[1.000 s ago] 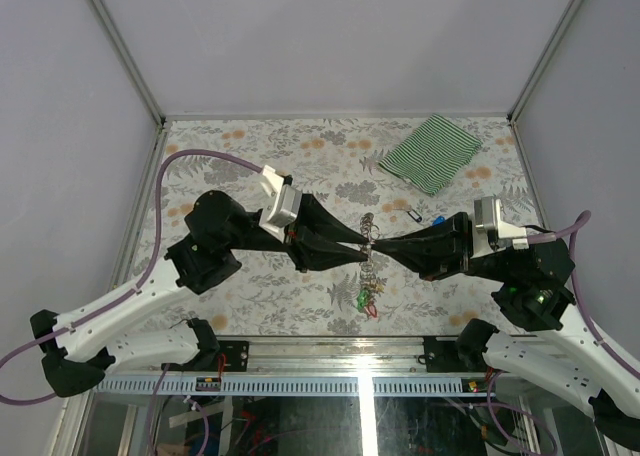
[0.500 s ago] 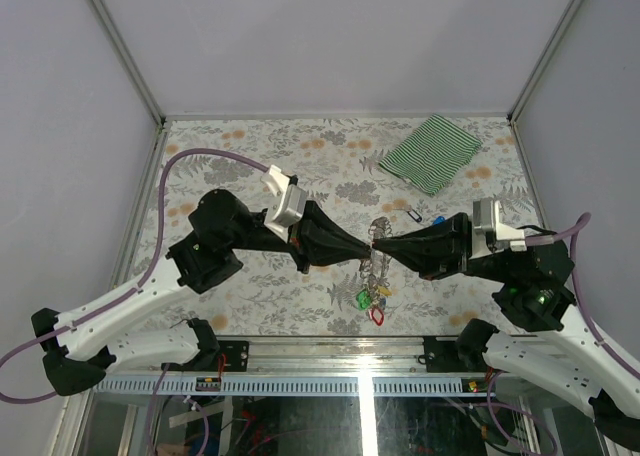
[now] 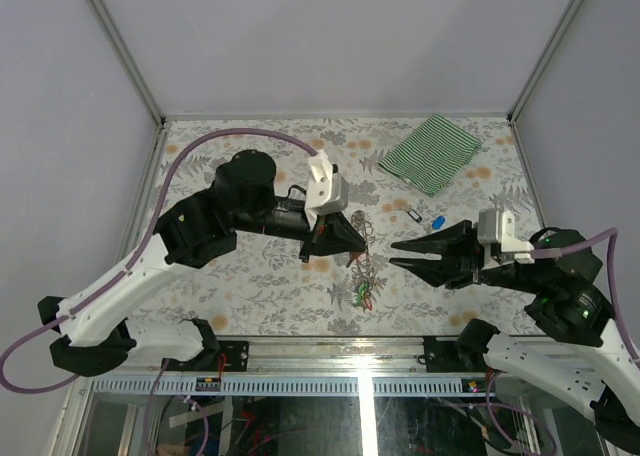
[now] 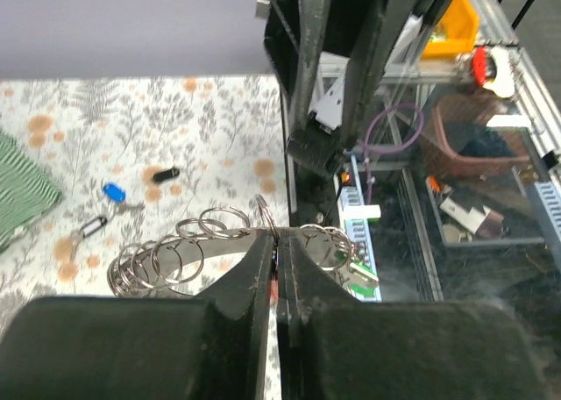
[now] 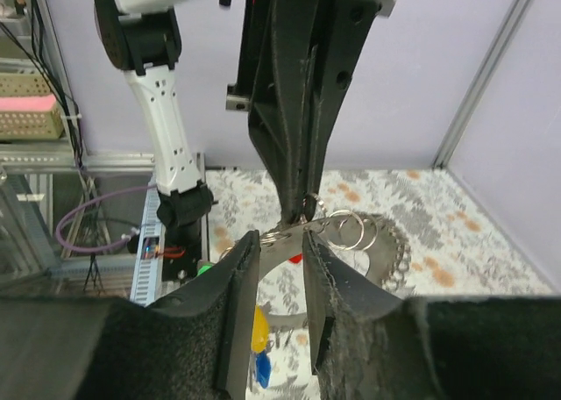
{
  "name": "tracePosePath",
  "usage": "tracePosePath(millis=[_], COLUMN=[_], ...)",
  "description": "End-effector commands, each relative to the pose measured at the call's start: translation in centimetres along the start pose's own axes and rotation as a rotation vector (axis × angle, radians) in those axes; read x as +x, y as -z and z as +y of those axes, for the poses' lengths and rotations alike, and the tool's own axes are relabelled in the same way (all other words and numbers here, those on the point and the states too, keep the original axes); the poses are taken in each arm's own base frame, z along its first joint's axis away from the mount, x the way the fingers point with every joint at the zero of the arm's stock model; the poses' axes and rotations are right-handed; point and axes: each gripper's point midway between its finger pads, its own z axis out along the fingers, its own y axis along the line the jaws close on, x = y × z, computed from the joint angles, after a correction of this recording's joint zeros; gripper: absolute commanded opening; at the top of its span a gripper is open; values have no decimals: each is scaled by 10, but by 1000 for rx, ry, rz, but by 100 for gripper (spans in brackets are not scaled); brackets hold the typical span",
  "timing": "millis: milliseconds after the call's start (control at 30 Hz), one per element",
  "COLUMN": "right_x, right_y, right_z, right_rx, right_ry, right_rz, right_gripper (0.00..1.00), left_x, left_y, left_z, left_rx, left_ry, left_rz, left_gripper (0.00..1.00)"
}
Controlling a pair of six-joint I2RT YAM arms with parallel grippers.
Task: Put the keys on the keyring
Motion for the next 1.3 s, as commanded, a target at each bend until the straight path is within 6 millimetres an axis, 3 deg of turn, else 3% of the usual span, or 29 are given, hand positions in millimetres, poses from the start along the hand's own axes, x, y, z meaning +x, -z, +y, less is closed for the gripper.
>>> tracePosePath(millis=[0, 133, 300, 433, 867, 1267], right_x=[24, 41, 53, 52, 59, 71], right_y=[2, -2, -9, -18, -31, -40], right_z=[-6, -5, 1, 10, 27, 20], right_rx=[42, 34, -28, -109, -243, -231], right_ry=[-75, -140, -158, -164, -218, -215], right_rz=[134, 198, 220, 199, 147, 164], right_gripper=[33, 32, 32, 34, 36, 36], left_x=[30, 47, 54, 60, 56, 52], left_y=[11, 13, 15, 13, 10, 12], left_z=[5, 5, 3, -1, -13, -20], left_rx=[-37, -47, -58, -36, 13, 42], left_ry=[16, 43, 38, 38, -4, -34], left_rz=[216, 346, 422, 477, 473, 456], left_gripper=[0, 0, 0, 0, 0, 0])
